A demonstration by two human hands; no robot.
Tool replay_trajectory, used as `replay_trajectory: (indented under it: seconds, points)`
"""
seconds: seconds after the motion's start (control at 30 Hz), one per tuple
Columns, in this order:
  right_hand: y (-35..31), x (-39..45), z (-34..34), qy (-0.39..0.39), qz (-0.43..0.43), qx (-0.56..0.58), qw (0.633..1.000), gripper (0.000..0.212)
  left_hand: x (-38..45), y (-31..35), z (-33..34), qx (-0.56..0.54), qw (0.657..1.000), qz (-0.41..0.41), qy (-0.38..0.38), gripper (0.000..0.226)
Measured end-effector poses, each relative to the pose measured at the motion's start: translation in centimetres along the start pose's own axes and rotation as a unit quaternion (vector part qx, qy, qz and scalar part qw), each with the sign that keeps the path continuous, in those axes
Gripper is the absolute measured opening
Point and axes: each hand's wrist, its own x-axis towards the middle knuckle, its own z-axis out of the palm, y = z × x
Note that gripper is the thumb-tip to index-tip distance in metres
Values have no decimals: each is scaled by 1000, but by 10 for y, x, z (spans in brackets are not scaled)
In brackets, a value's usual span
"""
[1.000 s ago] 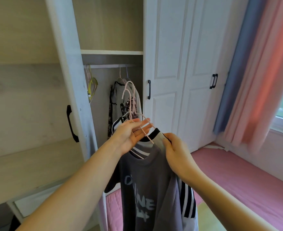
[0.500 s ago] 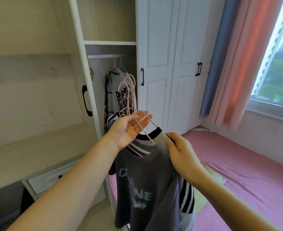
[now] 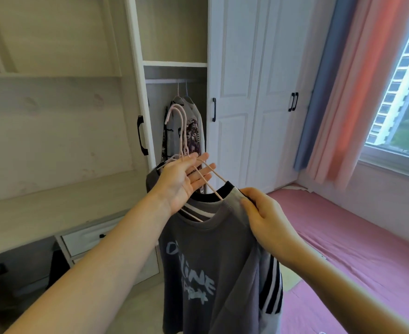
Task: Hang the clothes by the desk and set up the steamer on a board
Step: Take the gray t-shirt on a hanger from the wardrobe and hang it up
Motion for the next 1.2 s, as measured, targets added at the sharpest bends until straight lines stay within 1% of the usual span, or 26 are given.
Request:
replay_trajectory:
  seconds: [0.13, 0.23, 0.33, 0.43, 0.5, 0.57, 0.67, 0.77, 0.87, 0.97, 1.0, 1.1, 1.2]
  points:
    - [2, -7, -14, -36, -17, 23, 999, 20, -17, -7, 10, 26, 997, 63, 30, 24]
    - [7, -8, -22, -77, -25, 25, 996, 19, -28, -15, 14, 61, 990, 106, 73, 23]
    - [12, -7, -25, -117, -34, 0, 993, 19, -39, -24, 14, 118, 975, 142, 123, 26]
    - [13, -6, -22, -140, -48, -19, 989, 21, -56, -28, 12, 159, 960, 166, 161, 33]
    - [9, -6, -18, -157, -62, -12, 986, 22, -70, -29, 10, 174, 950, 177, 190, 30]
    - [2, -5, -11, -168, -85, -4, 982, 25, -84, -28, 6, 191, 938, 188, 219, 22]
    - [-10, -3, 8, -192, -122, -14, 974, 28, -106, -28, -4, 217, 917, 208, 261, 15]
    - [-27, -4, 34, -219, -181, -41, 958, 21, -128, -26, -18, 239, 898, 221, 296, 9]
    - [-45, -6, 64, -233, -232, -49, 943, 20, -150, -22, -36, 285, 870, 233, 329, 14]
    - [-62, -11, 91, -257, -254, -40, 932, 22, -171, -12, -56, 322, 841, 234, 365, 27]
    - [-69, -13, 103, -267, -265, -34, 926, 23, -179, -7, -65, 327, 834, 236, 377, 27]
    - [-83, -17, 127, -283, -282, -28, 916, 24, -196, 3, -84, 346, 822, 225, 393, 20]
    - [-107, -23, 163, -301, -294, -13, 907, 22, -221, 20, -113, 369, 794, 226, 427, 17]
